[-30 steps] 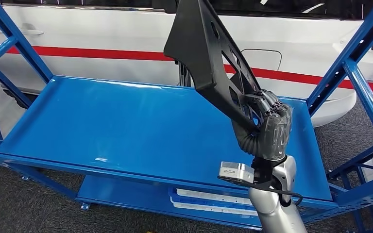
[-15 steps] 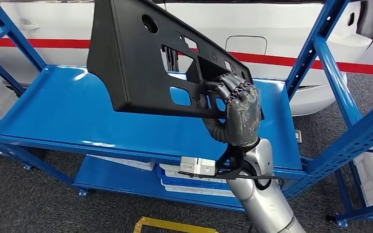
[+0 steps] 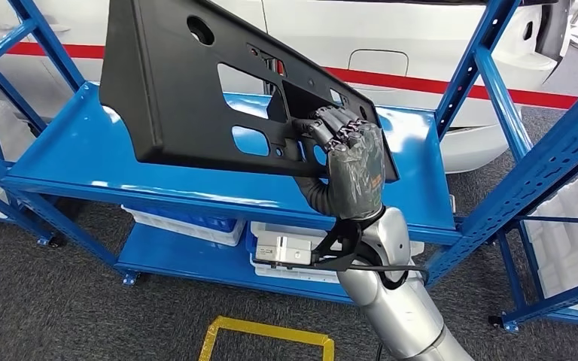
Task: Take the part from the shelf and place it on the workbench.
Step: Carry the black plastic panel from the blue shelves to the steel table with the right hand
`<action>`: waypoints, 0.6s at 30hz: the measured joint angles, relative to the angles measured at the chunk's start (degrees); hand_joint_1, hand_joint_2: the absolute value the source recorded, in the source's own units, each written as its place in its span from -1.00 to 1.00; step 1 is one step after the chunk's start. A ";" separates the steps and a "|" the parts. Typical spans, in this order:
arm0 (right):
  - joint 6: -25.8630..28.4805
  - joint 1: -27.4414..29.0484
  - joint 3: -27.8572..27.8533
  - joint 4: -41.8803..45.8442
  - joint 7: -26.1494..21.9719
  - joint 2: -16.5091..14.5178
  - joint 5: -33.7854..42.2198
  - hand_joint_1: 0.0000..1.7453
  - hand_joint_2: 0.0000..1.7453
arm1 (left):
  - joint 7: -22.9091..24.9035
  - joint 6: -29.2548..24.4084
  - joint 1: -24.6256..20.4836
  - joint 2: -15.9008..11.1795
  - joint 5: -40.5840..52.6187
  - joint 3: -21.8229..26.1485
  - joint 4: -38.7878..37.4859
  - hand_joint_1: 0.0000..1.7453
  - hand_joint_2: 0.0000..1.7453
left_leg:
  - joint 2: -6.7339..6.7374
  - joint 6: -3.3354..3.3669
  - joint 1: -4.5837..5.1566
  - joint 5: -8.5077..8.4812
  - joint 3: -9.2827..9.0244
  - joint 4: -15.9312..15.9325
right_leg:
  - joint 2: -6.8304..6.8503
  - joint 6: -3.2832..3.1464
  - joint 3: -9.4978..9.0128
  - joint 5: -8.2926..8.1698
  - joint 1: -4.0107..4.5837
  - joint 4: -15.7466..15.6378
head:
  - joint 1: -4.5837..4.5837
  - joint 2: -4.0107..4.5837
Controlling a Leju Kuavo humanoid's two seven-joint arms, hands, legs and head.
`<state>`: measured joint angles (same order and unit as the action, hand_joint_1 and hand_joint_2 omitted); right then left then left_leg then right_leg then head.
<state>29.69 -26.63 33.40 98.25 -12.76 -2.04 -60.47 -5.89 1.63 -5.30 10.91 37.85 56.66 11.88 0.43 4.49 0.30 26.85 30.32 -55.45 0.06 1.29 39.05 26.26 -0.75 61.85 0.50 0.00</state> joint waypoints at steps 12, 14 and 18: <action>0.85 -2.64 0.62 -4.37 0.60 0.02 2.58 1.00 1.00 | -1.89 1.02 0.04 0.26 1.70 -0.01 0.01 -1.00 1.00 | 0.28 -2.80 0.05 -6.59 8.33 -2.26 | -0.09 0.89 -10.84 4.57 -0.57 -4.45 | -0.01 0.00; 1.62 -2.48 0.28 -4.62 0.80 0.06 2.03 1.00 1.00 | -1.98 0.95 0.11 0.17 2.62 -0.05 0.00 -1.00 1.00 | 0.04 -3.41 -0.26 -4.69 9.10 -3.76 | 0.06 -0.48 -10.21 3.68 -0.86 -4.45 | 0.10 0.00; 2.89 -1.23 -0.81 -4.63 1.33 0.32 1.63 1.00 1.00 | -2.69 1.20 0.12 0.12 3.90 -0.23 0.00 -1.00 1.00 | -0.32 -4.80 -1.05 4.97 11.96 -16.58 | 0.23 -1.72 -8.11 1.65 -0.90 -4.36 | 0.40 0.00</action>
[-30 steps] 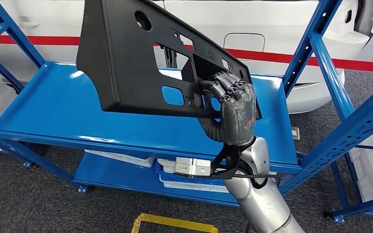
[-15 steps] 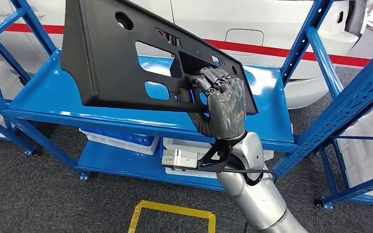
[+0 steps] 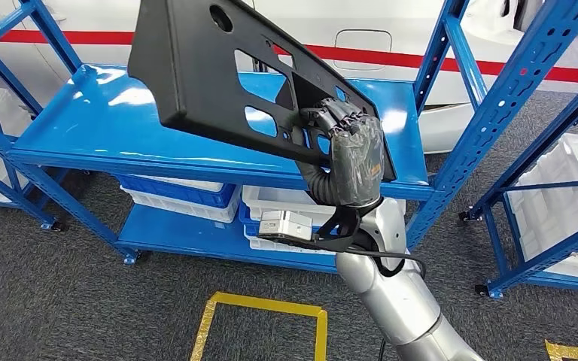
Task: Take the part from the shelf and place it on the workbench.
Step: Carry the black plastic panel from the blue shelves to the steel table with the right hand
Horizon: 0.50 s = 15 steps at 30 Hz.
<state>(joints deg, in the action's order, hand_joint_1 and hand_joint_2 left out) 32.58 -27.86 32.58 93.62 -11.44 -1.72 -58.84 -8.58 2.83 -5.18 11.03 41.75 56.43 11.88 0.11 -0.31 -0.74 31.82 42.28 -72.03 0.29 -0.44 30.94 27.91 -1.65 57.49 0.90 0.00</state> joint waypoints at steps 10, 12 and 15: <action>0.86 5.26 -3.37 4.90 0.26 1.31 1.48 1.00 1.00 | 0.41 0.74 0.06 -0.05 3.13 -1.98 -0.02 -1.00 1.00 | -0.59 1.14 0.05 -3.65 -12.76 15.25 | -0.10 3.68 3.38 -3.55 -0.11 -0.13 | -0.13 0.00; 0.78 6.09 -3.86 5.83 0.27 1.62 1.64 1.00 1.00 | 0.44 0.76 0.05 -0.03 3.26 -2.38 -0.02 -1.00 1.00 | -0.19 2.46 0.14 -4.64 -11.99 15.84 | -0.11 3.42 4.85 -1.16 0.06 2.27 | -0.28 0.00; 0.26 7.05 -4.51 6.91 0.25 2.08 2.02 1.00 1.00 | 0.49 0.80 0.05 -0.02 3.56 -2.72 -0.02 -1.00 1.00 | 0.14 3.71 0.74 -6.26 -9.91 15.90 | -0.15 2.09 8.39 5.75 0.28 13.27 | -0.59 0.00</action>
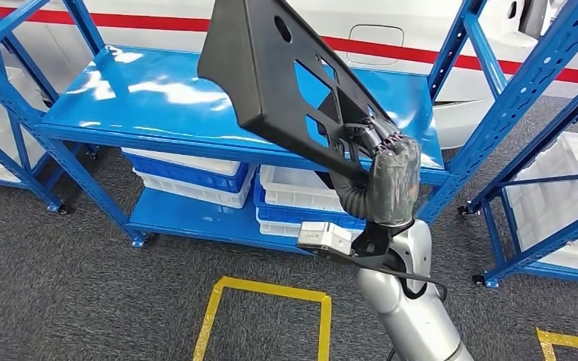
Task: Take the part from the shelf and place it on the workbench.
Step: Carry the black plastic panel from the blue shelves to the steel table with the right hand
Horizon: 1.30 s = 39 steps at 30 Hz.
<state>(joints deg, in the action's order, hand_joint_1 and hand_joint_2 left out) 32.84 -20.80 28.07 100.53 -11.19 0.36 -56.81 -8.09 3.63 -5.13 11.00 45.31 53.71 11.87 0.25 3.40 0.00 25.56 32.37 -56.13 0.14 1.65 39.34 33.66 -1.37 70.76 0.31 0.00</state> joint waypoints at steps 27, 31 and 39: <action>-8.25 7.88 -7.14 5.66 -5.31 0.78 14.82 1.00 1.00 | 0.91 0.68 -0.54 -0.63 3.50 -2.74 -0.05 -1.00 1.00 | -0.33 -1.47 -0.90 3.09 -4.69 0.97 | 0.32 0.59 -2.59 -9.51 0.11 -12.69 | 0.38 0.00; -9.11 9.57 -8.69 5.79 -6.41 0.82 15.88 1.00 1.00 | 0.94 0.46 -0.50 -0.66 3.54 -2.72 -0.05 -1.00 1.00 | 0.07 0.18 -0.25 -0.04 -1.06 1.03 | 0.16 -0.45 1.16 -0.52 0.10 0.82 | -0.06 0.00; -9.37 9.98 -9.91 5.92 -7.79 0.93 17.09 1.00 1.00 | 0.15 0.52 -0.58 -0.63 3.38 -2.69 -0.05 -1.00 1.00 | 0.23 -1.33 0.37 -4.75 4.32 -0.33 | -0.08 0.49 -14.50 -2.59 0.70 -15.95 | -0.04 0.00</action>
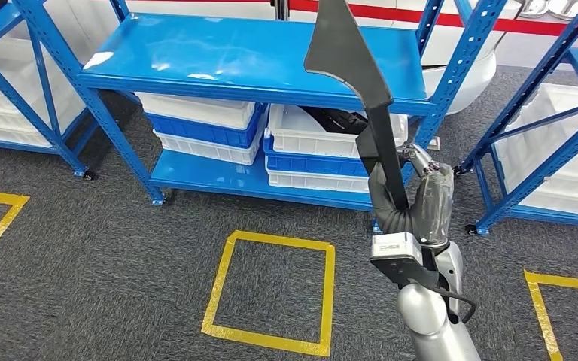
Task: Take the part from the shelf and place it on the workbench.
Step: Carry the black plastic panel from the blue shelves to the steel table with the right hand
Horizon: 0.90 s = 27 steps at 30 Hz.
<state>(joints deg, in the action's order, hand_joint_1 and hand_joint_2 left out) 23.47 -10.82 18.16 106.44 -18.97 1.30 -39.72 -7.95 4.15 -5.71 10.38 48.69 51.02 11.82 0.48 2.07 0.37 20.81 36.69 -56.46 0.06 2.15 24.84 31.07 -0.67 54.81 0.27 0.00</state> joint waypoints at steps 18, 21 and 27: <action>3.14 1.58 -0.18 -0.05 -1.81 1.36 1.14 1.00 1.00 | -1.27 -1.36 0.03 -0.14 2.64 -0.22 -0.03 -1.00 1.00 | -0.56 0.58 -0.55 8.30 -8.94 0.61 | 0.56 -0.06 11.15 -7.51 -0.25 3.09 | 0.29 0.00; 4.13 1.52 -0.05 -0.36 -1.82 1.85 1.60 1.00 1.00 | 0.21 -3.22 0.08 -0.19 3.42 -0.28 -0.03 -1.00 1.00 | -0.10 1.75 -0.54 5.66 -6.21 0.85 | 0.36 -1.20 14.29 -0.01 -0.16 11.66 | -0.13 0.00; 4.13 0.89 0.46 -1.35 -1.16 2.14 1.37 1.00 1.00 | 1.03 -3.64 -0.09 -0.22 3.02 -0.23 -0.02 -1.00 1.00 | 0.00 1.08 -0.23 1.23 -0.92 0.49 | 0.31 1.14 6.35 -1.34 -0.32 10.98 | -0.40 0.00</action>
<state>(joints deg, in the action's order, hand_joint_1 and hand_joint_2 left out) 27.60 -9.93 18.62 105.09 -20.14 3.43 -38.35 -6.92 0.51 -5.80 10.15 51.70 50.78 11.80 0.48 3.14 0.14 22.04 35.77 -55.97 0.37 3.29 31.19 29.73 -0.99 65.80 -0.13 0.00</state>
